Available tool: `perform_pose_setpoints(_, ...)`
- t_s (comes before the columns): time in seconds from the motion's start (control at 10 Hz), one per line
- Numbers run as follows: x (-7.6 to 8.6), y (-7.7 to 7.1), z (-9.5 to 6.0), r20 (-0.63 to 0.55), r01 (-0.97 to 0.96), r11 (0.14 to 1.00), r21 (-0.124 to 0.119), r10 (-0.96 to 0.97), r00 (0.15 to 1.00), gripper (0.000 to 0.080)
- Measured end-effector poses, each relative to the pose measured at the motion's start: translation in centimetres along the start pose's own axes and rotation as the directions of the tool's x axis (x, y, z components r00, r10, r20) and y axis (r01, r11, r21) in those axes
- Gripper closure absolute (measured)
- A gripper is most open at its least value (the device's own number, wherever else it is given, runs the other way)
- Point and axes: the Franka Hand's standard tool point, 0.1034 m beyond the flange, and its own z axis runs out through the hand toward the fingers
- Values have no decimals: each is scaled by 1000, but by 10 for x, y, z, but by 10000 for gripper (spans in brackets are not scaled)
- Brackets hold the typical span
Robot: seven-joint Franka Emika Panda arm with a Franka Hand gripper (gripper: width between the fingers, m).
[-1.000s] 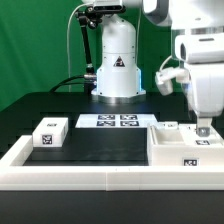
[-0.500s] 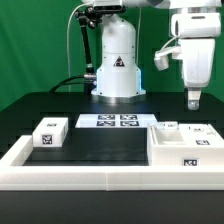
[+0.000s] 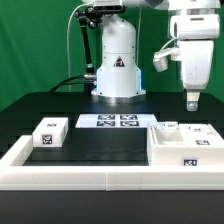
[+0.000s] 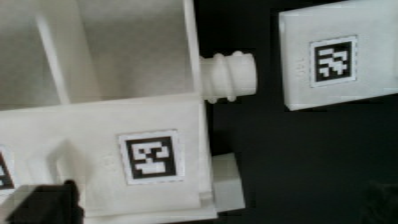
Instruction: Assemble cabinet
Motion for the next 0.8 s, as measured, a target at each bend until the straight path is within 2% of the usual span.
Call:
perform_pose_setpoints(0.1, 0, -2, 1, -1, 1, 1000, -2, -1, 1000, 3)
perform_pose_setpoints(0.2, -5, -15, 5, -12, 9, 1000, -24, -9, 1000, 3)
perform_pose_setpoints(0.3, -15, -33, 10, -2, 15, 1000, -7, -15, 1000, 3)
perform_pose_setpoints(0.4, -22, -45, 15, 5, 26, 1000, 12, -26, 1000, 3)
perform_pose_setpoints(0.5, -24, -53, 20, 0, 26, 1000, 8, -26, 1000, 3)
perform_pose_setpoints(0.6, -27, -62, 26, 2, 27, 999, 18, -27, 1000, 3)
perform_pose_setpoints(0.8, -27, -61, 25, 3, 25, 999, 20, -25, 1000, 3)
